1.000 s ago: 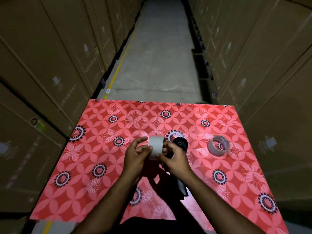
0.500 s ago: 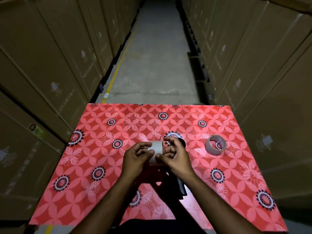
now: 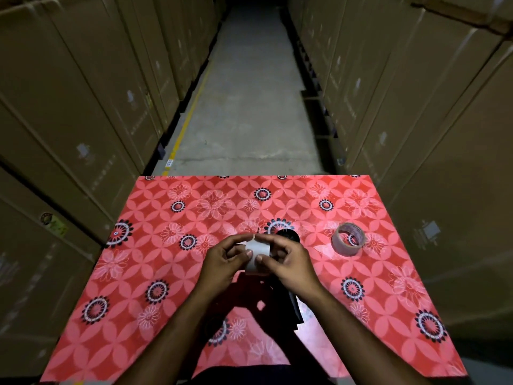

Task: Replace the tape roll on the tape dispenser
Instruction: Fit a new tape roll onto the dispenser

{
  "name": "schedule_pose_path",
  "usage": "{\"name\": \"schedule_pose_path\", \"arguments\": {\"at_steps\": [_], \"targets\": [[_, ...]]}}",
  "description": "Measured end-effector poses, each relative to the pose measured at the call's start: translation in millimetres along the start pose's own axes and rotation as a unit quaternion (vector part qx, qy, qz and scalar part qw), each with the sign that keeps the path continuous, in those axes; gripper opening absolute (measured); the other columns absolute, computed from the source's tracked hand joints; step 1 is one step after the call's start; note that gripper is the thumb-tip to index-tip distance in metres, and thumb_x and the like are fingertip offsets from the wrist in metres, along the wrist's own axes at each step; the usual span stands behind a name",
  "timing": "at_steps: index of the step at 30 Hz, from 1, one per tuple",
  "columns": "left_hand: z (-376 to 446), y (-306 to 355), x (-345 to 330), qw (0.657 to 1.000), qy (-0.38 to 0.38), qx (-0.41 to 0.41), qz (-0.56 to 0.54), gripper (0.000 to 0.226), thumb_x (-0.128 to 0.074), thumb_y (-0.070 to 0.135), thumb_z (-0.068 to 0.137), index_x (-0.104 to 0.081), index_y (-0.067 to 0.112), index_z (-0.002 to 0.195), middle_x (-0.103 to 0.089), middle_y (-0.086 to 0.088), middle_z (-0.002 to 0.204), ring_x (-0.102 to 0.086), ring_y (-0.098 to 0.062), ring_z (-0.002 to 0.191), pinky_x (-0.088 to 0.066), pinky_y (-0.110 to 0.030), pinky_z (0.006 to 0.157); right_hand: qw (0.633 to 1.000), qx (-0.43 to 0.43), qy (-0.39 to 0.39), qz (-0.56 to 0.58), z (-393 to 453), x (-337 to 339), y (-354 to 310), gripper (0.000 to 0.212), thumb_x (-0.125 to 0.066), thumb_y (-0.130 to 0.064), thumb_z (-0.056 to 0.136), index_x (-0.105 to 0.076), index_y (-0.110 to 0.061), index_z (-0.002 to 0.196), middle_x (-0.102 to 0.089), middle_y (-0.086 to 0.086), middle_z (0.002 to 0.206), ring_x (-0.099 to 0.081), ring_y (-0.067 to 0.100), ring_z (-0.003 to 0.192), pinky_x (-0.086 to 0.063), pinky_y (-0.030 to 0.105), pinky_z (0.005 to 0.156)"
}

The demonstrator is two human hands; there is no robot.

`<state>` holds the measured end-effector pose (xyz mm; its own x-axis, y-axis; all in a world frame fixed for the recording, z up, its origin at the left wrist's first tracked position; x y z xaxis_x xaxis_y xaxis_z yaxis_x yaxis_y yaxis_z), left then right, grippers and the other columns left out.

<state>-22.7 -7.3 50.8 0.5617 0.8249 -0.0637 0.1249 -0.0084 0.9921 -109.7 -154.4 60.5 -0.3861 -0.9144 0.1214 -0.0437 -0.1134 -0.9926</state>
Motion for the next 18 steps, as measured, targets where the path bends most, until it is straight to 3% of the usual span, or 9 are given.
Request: {"name": "schedule_pose_path", "arguments": {"at_steps": [5,7,11,15,18], "targets": [[-1.3,1.5,-0.5,1.0,-0.024,-0.011,0.004,0.038,-0.073,-0.003,0.083,-0.071,0.014,0.117,-0.08,0.001,0.104,-0.074,-0.017,0.1,-0.06,-0.028,0.081,0.999,-0.005,0.04,-0.008,-0.9,0.1,3.5,0.032,-0.076,-0.016,0.088,-0.073,-0.037,0.112,-0.071,0.007,0.087,-0.065,0.006,0.08,-0.055,0.029,0.078],[-2.4,0.5,-0.2,0.999,-0.038,-0.005,-0.001,0.046,-0.071,-0.004,0.078,-0.069,0.012,0.122,-0.079,0.0,0.108,-0.074,-0.016,0.102,-0.059,-0.028,0.081,0.999,-0.004,0.037,-0.014,-1.5,1.7,3.2,0.03,-0.073,-0.017,0.09,-0.073,-0.033,0.115,-0.071,0.0,0.09,-0.065,0.003,0.083,-0.054,0.027,0.081],[-1.2,0.8,0.0,1.0,-0.026,-0.007,0.007,0.043,-0.07,-0.014,0.086,-0.069,0.014,0.118,-0.08,0.003,0.1,-0.075,-0.013,0.094,-0.059,-0.023,0.077,1.0,-0.011,-0.011,0.001,-2.1,4.7,0.7,0.043,-0.076,-0.008,0.085,-0.071,-0.023,0.125,-0.074,-0.01,0.118,-0.07,0.004,0.1,-0.057,0.028,0.089],[0.7,3.4,-1.7,0.999,-0.035,-0.021,0.028,0.039,-0.069,-0.013,0.088,-0.07,0.015,0.114,-0.079,0.008,0.104,-0.073,-0.01,0.099,-0.058,-0.022,0.081,1.0,0.002,0.012,-0.019,-0.1,7.1,-3.4,0.041,-0.077,-0.001,0.083,-0.074,-0.031,0.111,-0.075,-0.024,0.101,-0.068,-0.003,0.09,-0.053,0.02,0.083],[0.3,3.6,-0.7,0.998,-0.055,-0.023,0.02,0.043,-0.075,-0.005,0.08,-0.069,0.01,0.12,-0.077,0.0,0.115,-0.072,-0.018,0.109,-0.058,-0.028,0.088,0.999,0.009,0.046,-0.012,0.9,7.1,-2.4,0.036,-0.076,-0.003,0.086,-0.076,-0.035,0.103,-0.076,-0.02,0.1,-0.072,0.002,0.093,-0.056,0.027,0.086]]}}
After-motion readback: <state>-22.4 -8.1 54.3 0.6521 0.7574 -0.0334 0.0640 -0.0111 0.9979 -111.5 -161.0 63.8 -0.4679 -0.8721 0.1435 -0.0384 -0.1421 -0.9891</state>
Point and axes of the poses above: each hand's wrist, its own z-axis towards the middle knuckle, its own x-axis out of the back of the hand, y = z × x, the point moved 3 cm from there along z, towards the middle knuckle
